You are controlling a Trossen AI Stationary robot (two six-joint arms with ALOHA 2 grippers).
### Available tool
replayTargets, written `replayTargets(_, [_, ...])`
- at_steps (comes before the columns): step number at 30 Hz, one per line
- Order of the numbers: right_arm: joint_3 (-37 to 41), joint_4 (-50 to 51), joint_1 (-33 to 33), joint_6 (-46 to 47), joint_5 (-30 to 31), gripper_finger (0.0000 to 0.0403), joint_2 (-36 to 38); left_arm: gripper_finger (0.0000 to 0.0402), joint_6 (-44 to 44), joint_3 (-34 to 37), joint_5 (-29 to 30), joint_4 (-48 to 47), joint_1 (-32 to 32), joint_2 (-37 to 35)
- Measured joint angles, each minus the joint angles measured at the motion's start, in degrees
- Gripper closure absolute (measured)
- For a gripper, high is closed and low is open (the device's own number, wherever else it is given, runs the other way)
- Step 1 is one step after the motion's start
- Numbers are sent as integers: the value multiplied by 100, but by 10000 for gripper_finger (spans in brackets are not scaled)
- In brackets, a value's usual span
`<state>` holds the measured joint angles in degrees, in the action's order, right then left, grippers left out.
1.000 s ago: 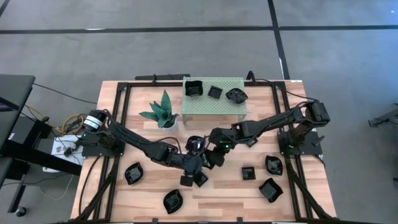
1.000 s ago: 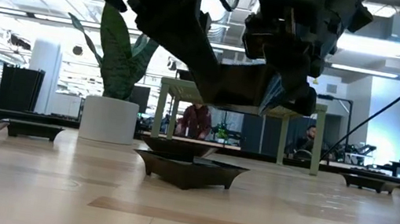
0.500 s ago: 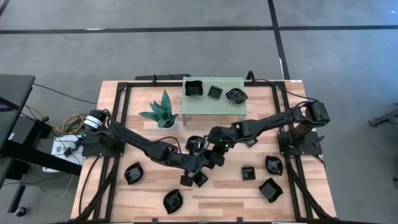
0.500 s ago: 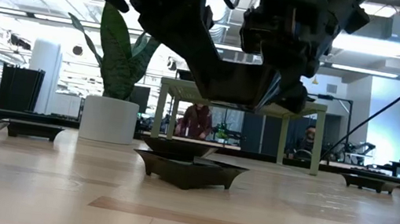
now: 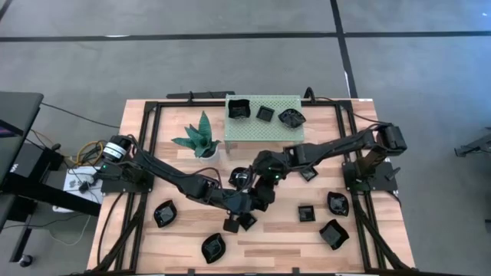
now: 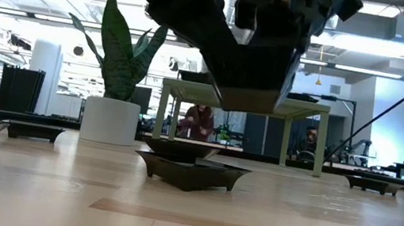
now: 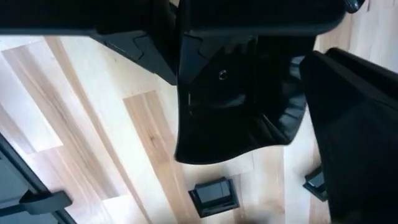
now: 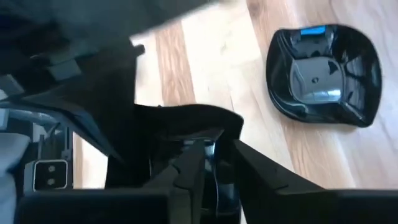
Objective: Pick & Place Mini shaped plates
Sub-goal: Stack the distorted square plate on top of the other distorted square plate on the shelf
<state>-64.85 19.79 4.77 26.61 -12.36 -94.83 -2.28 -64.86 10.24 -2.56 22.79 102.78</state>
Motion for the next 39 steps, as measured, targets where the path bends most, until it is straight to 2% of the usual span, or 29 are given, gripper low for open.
replayTargets(5, [-726,1157,51,-184,54,317,0,395,152,0,7,21,27,0])
replayTargets(9, [-1597,2735,280,-802,318,326,0,394,167,0,94,63,136,-6])
replayTargets(11, [-1933,3447,506,-1089,942,330,113,393,261,0,281,49,172,-20])
replayTargets(15, [-2011,4312,987,-1091,3106,331,790,395,554,0,328,5,122,-138])
replayTargets(17, [-1747,4454,1161,-830,3549,332,1285,394,553,0,413,-55,86,-302])
replayTargets(21, [-524,3713,1584,-573,3685,332,2365,391,109,-4,558,-149,-137,-897])
replayTargets(25, [1040,1898,1814,-681,4057,332,3317,395,-663,-4,758,-211,-718,-1565])
replayTargets(29, [2159,170,1607,-1525,4248,332,3849,392,-829,-11,778,-232,-1663,-2035])
replayTargets(32, [2362,-254,1294,-2351,4253,333,4035,395,-1166,-11,798,-246,-2334,-2151])
replayTargets(35, [2381,-232,964,-2093,4245,333,4147,394,-1826,-11,721,-241,-2922,-2098])
replayTargets(39, [2381,-182,675,-1967,4244,333,4175,394,-2014,82,461,-247,-3584,-1963])
